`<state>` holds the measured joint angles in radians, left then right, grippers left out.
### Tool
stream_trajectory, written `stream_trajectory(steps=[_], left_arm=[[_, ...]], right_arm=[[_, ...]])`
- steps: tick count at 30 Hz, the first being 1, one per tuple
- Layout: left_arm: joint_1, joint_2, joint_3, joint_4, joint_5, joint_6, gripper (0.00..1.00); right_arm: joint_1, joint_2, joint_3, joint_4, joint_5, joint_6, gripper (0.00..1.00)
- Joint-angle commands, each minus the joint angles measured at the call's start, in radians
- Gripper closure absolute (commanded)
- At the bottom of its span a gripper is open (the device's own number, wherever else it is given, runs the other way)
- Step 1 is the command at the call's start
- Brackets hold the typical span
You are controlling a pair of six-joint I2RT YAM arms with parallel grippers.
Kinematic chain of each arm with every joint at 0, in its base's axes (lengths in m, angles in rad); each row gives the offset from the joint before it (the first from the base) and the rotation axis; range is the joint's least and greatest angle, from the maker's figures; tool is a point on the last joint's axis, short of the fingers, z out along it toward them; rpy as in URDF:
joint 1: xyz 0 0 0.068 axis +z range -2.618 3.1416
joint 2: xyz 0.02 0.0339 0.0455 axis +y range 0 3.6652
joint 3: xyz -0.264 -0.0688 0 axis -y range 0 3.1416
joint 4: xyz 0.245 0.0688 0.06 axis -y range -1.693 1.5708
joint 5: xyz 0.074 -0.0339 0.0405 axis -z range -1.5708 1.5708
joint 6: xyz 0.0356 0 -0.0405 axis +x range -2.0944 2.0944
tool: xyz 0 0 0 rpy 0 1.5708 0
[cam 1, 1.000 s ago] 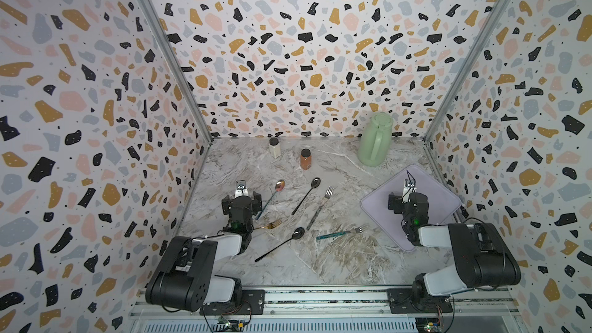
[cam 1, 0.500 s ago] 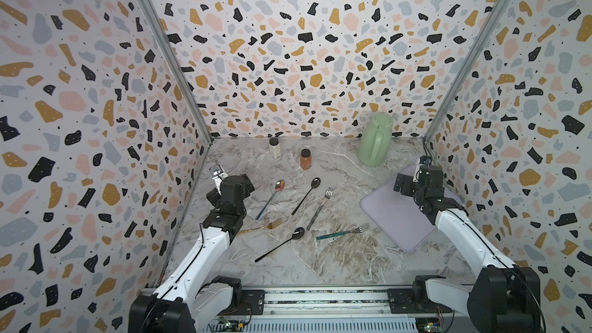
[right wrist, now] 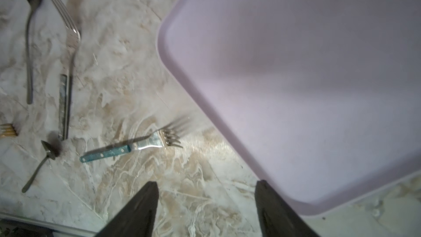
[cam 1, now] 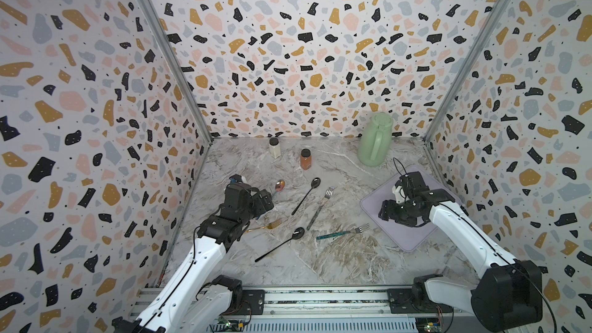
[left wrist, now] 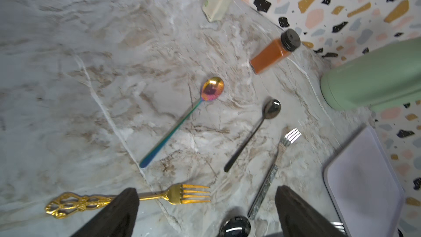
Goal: Set the spoon and fork side by side
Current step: Adjust the tray at the center of the board.
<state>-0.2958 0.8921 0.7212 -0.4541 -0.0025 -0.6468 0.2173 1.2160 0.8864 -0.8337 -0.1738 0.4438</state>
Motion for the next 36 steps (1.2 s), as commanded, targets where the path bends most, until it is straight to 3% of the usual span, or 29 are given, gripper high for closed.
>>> stream_trajectory(steps=[1, 11, 18, 27, 36], left_arm=[[-0.026, -0.008, 0.033, -0.034, 0.121, 0.051, 0.04], [-0.059, 0.005, -0.030, 0.013, 0.186, 0.060, 0.04], [-0.087, 0.023, -0.033, 0.026, 0.186, 0.049, 0.05], [-0.112, 0.034, -0.033, 0.029, 0.173, 0.043, 0.05], [-0.127, 0.041, -0.009, 0.014, 0.173, 0.045, 0.05]], right_arm=[[0.028, -0.006, -0.031, -0.069, 0.063, 0.045, 0.28], [0.092, 0.080, -0.089, -0.010, 0.151, 0.075, 0.30], [0.103, 0.099, -0.128, 0.033, 0.152, 0.075, 0.38], [0.105, 0.176, -0.127, 0.062, 0.185, 0.055, 0.39], [0.105, 0.255, -0.100, 0.086, 0.182, 0.029, 0.53]])
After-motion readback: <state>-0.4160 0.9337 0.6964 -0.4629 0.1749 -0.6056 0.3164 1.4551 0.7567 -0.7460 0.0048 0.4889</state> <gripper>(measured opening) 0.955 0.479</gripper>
